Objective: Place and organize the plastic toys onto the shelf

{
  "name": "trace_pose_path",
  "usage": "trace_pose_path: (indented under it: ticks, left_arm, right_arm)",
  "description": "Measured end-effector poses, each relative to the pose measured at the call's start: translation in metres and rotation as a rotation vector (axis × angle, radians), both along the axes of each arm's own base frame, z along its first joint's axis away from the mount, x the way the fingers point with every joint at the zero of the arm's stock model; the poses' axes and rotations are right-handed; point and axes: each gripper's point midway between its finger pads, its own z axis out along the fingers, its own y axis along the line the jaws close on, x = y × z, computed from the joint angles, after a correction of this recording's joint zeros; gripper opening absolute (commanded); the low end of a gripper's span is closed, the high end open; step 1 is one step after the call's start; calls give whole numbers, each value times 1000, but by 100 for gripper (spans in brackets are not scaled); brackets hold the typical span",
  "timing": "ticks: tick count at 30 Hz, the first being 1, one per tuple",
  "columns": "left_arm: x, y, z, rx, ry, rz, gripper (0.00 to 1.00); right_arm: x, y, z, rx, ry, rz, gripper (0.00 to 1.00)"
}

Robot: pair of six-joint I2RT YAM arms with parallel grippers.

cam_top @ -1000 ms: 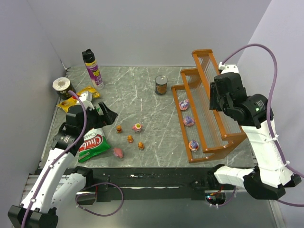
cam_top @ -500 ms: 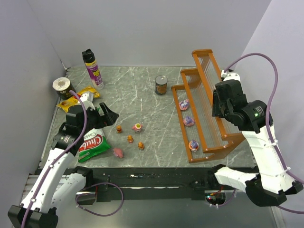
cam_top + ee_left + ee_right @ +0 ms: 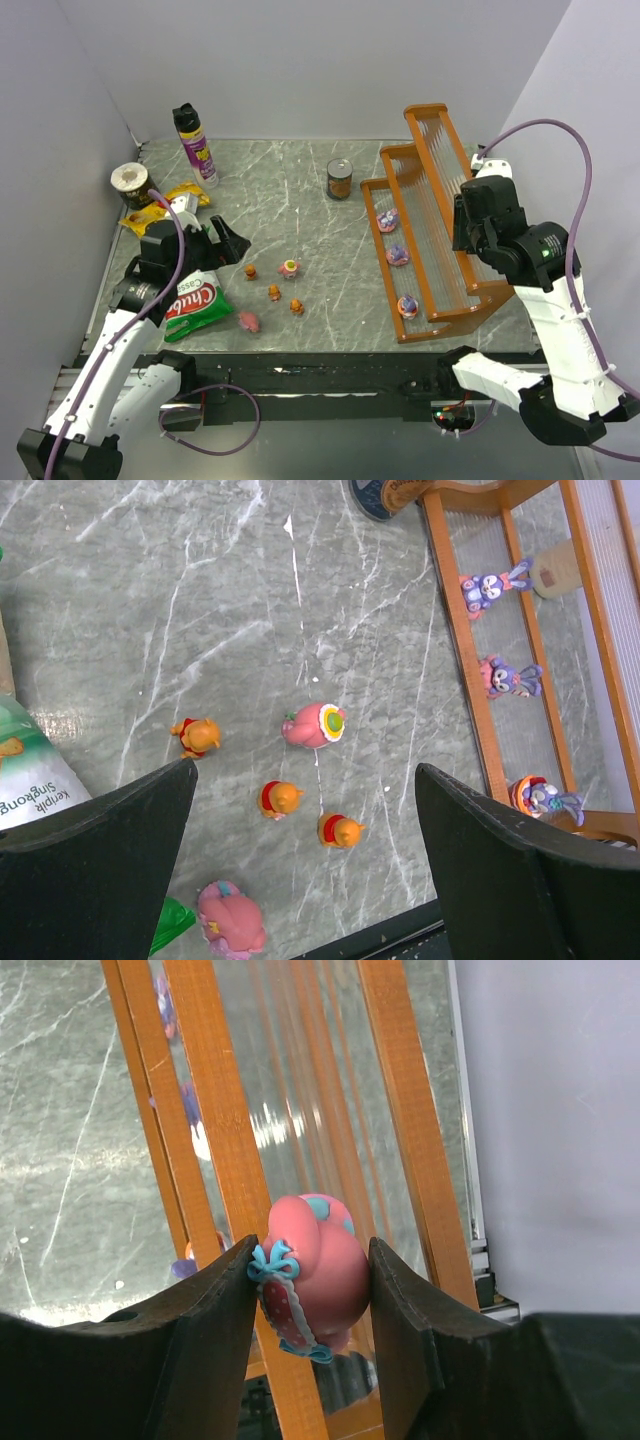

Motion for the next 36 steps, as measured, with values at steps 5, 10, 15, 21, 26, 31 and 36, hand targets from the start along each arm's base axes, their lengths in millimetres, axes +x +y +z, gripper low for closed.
trace_pose_path:
  ticks: [5,10,15,21,26,31,36]
  left_arm:
    - [0,0,-1,1,2,0,96]
    - [0,0,-1,1,3,0,96]
    - [0,0,-1,1,4,0,96]
    - [0,0,-1,1,4,0,96]
    - [0,0,-1,1,4,0,96]
    - [1,0,-2,2,7,0,96]
    - [1,0,-2,2,7,0,96]
  right_arm:
    - [-1,0,0,0,-6,14,18]
    - [-4,-2,-2,-1,-2,21,19]
    - [-5,-2,-2,-3,0,33,20]
    - [-3,-1,-4,-9,12,43,22]
    - [3,3,-7,-21,37,61,24]
    - [8,4,-7,-26,49,64,32]
    - [9,4,-7,-27,49,62,39]
